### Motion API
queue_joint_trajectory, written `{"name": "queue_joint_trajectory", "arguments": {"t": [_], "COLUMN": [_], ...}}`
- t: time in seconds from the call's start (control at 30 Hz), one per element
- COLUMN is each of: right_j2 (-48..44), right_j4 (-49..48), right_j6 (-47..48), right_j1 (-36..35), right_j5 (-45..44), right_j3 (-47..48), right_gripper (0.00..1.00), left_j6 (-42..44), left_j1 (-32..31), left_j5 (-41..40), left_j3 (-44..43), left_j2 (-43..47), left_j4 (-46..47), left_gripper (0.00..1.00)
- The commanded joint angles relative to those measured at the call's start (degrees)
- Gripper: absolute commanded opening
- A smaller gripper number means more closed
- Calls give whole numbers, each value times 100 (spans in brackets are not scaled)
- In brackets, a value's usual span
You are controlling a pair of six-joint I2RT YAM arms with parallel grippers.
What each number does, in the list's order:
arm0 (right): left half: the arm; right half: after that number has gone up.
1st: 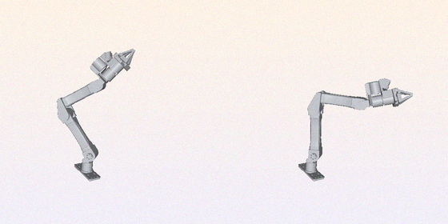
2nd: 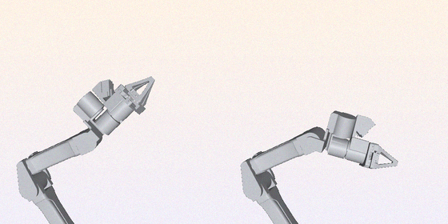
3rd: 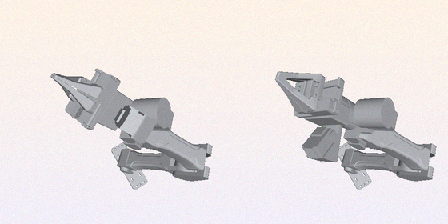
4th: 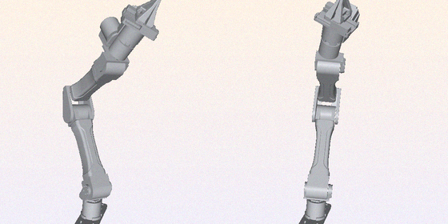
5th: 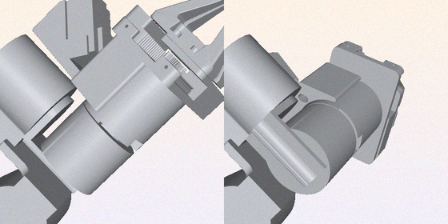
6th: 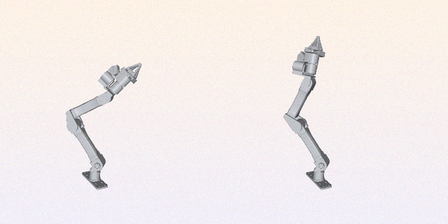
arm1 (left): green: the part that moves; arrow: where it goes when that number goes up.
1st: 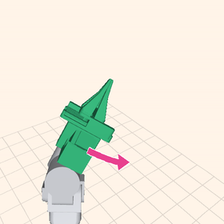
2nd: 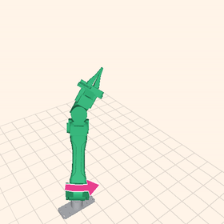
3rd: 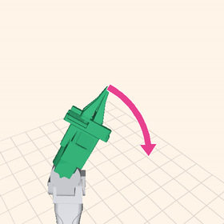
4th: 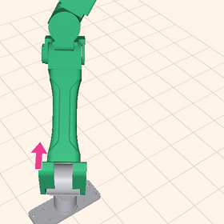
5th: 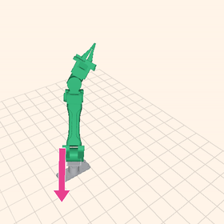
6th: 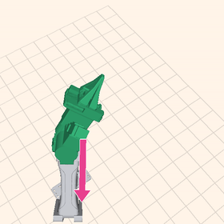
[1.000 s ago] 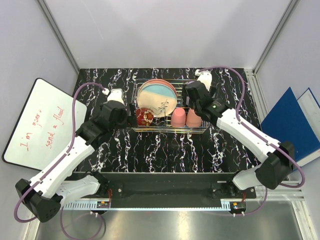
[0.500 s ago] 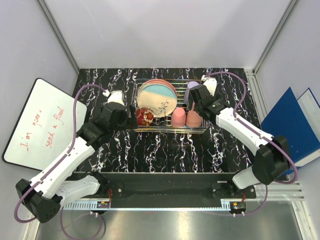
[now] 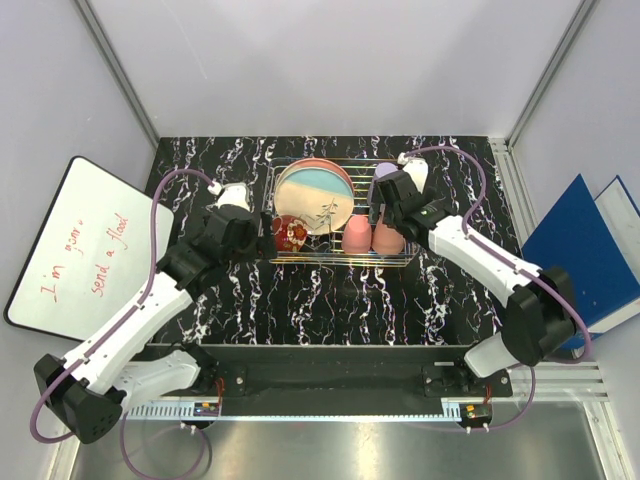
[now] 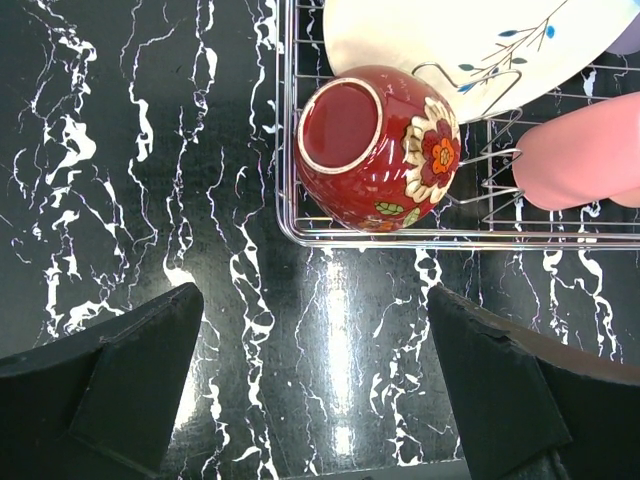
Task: Unload the mixed dishes from the dish rack
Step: Pick up the cup from the dish rack.
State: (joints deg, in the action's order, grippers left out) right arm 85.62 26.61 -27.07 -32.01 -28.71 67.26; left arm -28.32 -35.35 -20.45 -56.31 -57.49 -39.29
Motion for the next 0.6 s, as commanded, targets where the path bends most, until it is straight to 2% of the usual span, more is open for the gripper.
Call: {"name": "queue_joint_trajectory", "arguments": {"t": [0.0,0.1,0.17,0.23,0.27,0.4,0.47,0.57], "right_j2": [261,393,429,429,394,166,-9,-352], "right_j4": [-227,-235,-235,-244,-244,-262,-262,-227], "right_j6": [-26,-97,-106,-114,-106,-62,8,140], "right_j1": [11,11,11,11,11,2,11,2], "right_j5": [234,252,234,191,129,-29,-135,-214], "right_j3": [-20,-82,-99,-126,-135,-135,-135,-21], "right_gripper": [100,100,93,80,70,54,42,40], "left_j6": [-60,-60,-60,-60,-60,-86,-104,-104], "left_j1": [-24,-24,-24,-24,-24,-24,-24,-24], "left_j5": [76,85,76,67,67,76,85,76], "left_j3": [24,42,50,50,50,50,33,-2], "left_j2": [10,19,28,54,45,54,36,10], "left_j4": [211,202,202,202,211,202,202,202], "left_gripper": [99,99,99,99,99,99,99,99]}}
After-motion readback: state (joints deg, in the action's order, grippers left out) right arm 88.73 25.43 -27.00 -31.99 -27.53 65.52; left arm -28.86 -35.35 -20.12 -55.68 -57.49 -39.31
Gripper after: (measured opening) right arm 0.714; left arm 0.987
